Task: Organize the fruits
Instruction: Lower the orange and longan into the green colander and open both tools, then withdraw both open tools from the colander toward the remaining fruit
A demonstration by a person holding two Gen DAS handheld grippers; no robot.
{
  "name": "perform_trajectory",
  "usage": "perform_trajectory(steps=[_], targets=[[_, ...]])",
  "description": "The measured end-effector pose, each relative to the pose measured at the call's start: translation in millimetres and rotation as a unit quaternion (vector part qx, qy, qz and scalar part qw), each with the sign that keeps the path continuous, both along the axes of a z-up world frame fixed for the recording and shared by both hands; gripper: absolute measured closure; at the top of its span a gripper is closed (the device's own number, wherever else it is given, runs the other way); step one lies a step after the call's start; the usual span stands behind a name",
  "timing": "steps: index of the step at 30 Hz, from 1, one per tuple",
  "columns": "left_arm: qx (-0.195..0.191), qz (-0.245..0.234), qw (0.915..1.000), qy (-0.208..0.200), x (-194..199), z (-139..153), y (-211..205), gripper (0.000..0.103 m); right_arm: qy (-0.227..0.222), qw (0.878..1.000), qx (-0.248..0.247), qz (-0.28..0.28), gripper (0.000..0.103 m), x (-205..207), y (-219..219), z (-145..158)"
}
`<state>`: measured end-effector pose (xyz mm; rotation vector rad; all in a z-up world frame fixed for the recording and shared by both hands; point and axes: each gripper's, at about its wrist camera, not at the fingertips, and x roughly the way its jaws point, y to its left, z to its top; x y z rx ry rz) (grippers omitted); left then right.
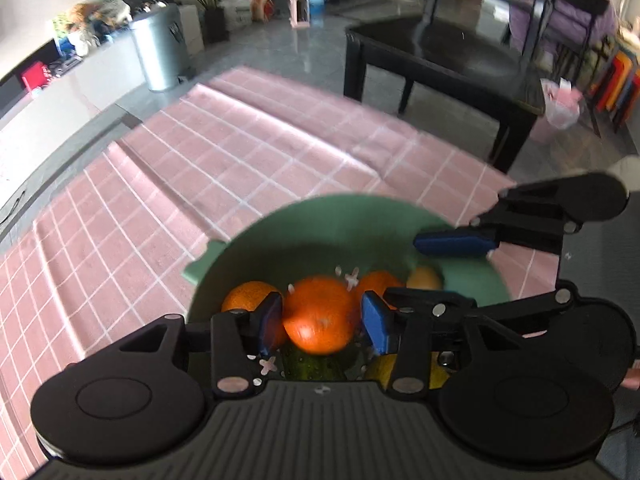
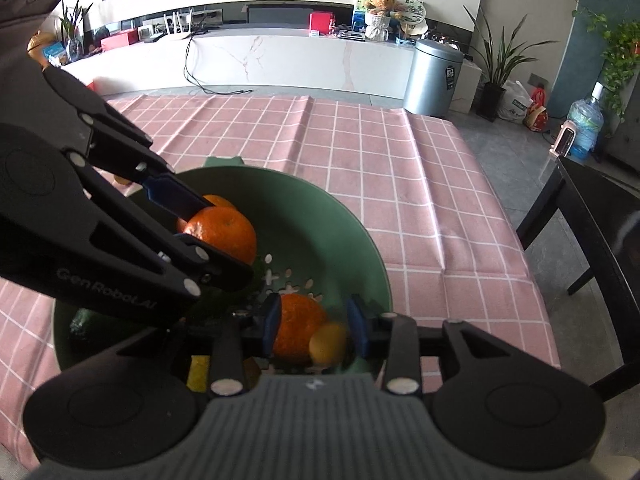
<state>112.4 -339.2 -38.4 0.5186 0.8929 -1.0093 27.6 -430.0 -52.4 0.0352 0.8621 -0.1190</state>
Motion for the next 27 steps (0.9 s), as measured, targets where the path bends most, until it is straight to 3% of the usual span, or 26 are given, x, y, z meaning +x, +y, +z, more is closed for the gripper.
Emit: perform_trajectory(steps=[2, 7, 13, 18, 27], targets=[[-0.024, 0.01, 0.9997, -0.002, -2, 12, 10, 0.04, -0.005, 1.0, 0.012, -0.013, 0.068, -4, -3, 5], [-0.067, 0.054, 0.9963, 0.001, -1, 37, 56, 0.04, -0.012, 0.999, 0.019, -0.028, 0.068, -16, 2, 19], [-0.05, 0.115, 0.9917, -0.029, 1, 52, 118, 0.039, -0.028, 0.999, 0.011, -0.017, 0.068, -26, 26, 39], [-0.069, 0.169, 0.983, -0.019, 1, 58, 167, 0.039, -0.043, 0.999, 0.002, 0.0, 0.068, -27, 58, 56], [-0.069, 0.218, 0.9734, -0.011, -13, 51, 262, 0.039, -0.061, 0.997, -0.003, 0.044, 0.068, -20, 135, 72]])
